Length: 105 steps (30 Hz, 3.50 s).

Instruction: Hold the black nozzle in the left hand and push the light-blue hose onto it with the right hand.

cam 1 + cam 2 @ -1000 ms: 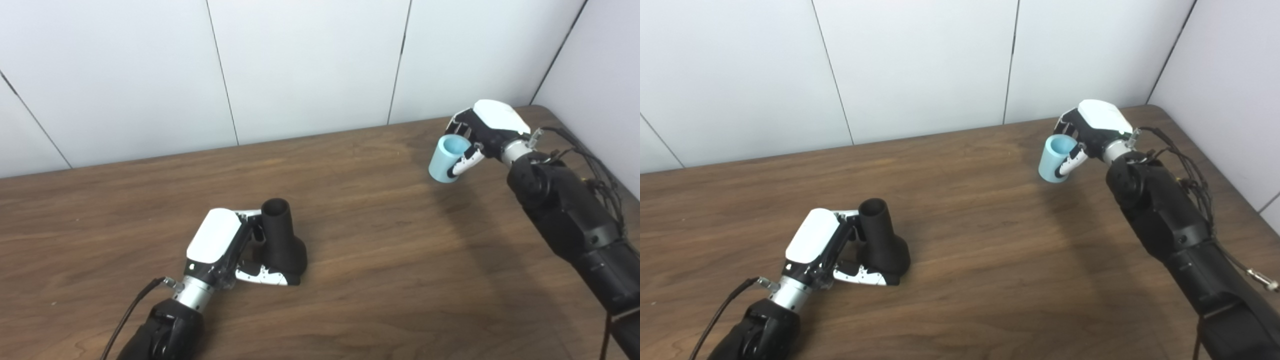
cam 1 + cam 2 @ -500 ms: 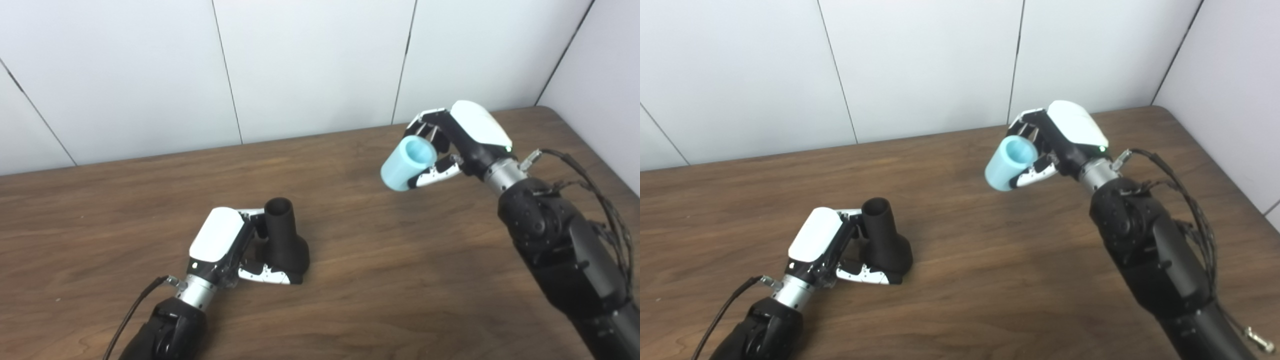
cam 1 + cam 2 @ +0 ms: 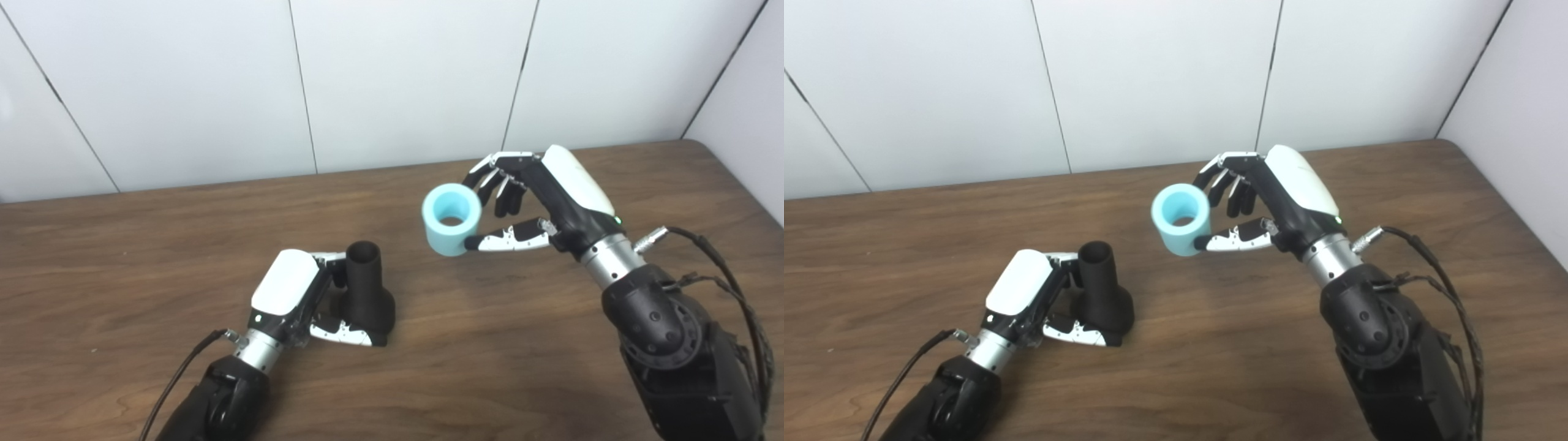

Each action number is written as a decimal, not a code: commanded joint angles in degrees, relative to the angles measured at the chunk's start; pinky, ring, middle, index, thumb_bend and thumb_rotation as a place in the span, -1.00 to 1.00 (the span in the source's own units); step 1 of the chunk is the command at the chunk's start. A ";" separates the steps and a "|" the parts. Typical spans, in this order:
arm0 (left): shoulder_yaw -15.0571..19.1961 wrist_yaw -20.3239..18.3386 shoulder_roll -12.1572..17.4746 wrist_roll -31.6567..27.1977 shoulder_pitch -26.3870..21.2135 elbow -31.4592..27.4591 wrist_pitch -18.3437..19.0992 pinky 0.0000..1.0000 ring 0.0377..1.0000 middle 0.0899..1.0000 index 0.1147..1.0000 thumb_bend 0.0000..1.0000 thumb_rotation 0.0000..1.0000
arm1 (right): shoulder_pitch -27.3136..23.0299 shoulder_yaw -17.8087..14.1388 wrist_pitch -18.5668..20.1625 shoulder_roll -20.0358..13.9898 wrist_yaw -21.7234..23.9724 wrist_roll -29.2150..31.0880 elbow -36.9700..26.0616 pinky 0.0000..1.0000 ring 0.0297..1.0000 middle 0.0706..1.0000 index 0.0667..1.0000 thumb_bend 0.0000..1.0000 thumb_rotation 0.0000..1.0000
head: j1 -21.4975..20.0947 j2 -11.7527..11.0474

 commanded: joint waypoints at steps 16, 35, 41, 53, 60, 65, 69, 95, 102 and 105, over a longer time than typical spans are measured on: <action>-5.39 -2.43 -1.42 3.26 9.97 5.69 4.57 -0.28 -0.12 -0.18 -0.15 -0.05 -1.00 | -4.65 1.18 -2.51 2.48 -0.91 -0.61 -2.78 -0.54 -0.36 -0.13 0.08 0.01 -1.00 | 0.82 0.35; -5.69 -1.96 -1.25 3.06 9.79 5.84 4.75 -0.29 -0.11 -0.18 -0.13 -0.05 -1.00 | -4.58 0.34 -2.14 1.89 -0.13 0.18 -2.86 -0.53 -0.36 -0.12 0.08 0.01 -1.00 | 0.41 0.23; -5.66 -1.87 -1.23 2.87 9.86 5.72 4.71 -0.32 -0.14 -0.20 -0.12 -0.05 -1.00 | -4.67 0.39 -2.64 1.76 -0.26 0.07 -2.63 -0.52 -0.35 -0.12 0.08 0.01 -1.00 | 0.39 0.33; -5.66 -2.22 -1.14 2.75 9.98 5.21 4.94 -0.23 -0.04 -0.05 -0.21 -0.05 -1.00 | -4.74 1.37 -4.41 1.11 -0.38 -0.91 -2.03 -0.52 -0.35 -0.12 0.08 0.01 -1.00 | 0.31 0.51; -5.71 -2.24 -1.08 2.73 10.05 5.14 5.04 -0.32 -0.15 -0.22 -0.11 -0.05 -1.00 | -5.15 3.62 -13.46 -3.06 -0.57 -4.09 -0.41 -0.40 -0.32 -0.08 0.06 0.01 -1.00 | 0.34 0.61; -5.70 -1.94 -0.96 2.73 10.00 5.36 4.71 -0.29 -0.10 -0.14 -0.15 -0.05 -1.00 | -5.58 3.66 -16.57 -4.10 -0.41 -5.15 0.10 -0.35 -0.30 -0.06 0.03 0.02 -1.00 | 0.08 0.69; -5.61 -2.48 -0.90 2.44 10.15 4.92 4.95 -0.26 -0.07 -0.10 -0.17 -0.05 -1.00 | -6.01 3.66 -18.21 -4.56 0.07 -6.51 0.24 -0.35 -0.30 -0.07 0.04 0.02 -1.00 | -0.09 0.75; -5.37 -1.36 -1.47 2.09 9.57 6.15 4.39 -0.31 -0.15 -0.22 -0.13 -0.05 -1.00 | -13.42 7.55 -14.08 -6.05 18.20 -15.28 6.08 0.20 0.37 0.39 0.39 0.70 -0.83 | -1.03 0.46; -5.46 -1.01 -1.80 2.27 9.26 6.59 4.25 -0.27 -0.09 -0.15 -0.15 -0.04 -1.00 | -16.94 8.92 -13.06 -6.97 23.82 -17.97 9.06 0.61 0.86 0.82 0.67 0.95 -0.70 | -0.89 0.34; -5.46 -0.82 -1.94 2.16 9.13 6.84 4.03 -0.25 -0.06 -0.14 -0.16 -0.04 -1.00 | -17.81 9.24 -13.51 -6.74 23.49 -18.96 10.38 0.70 0.92 0.87 0.69 0.98 -0.67 | -0.91 0.27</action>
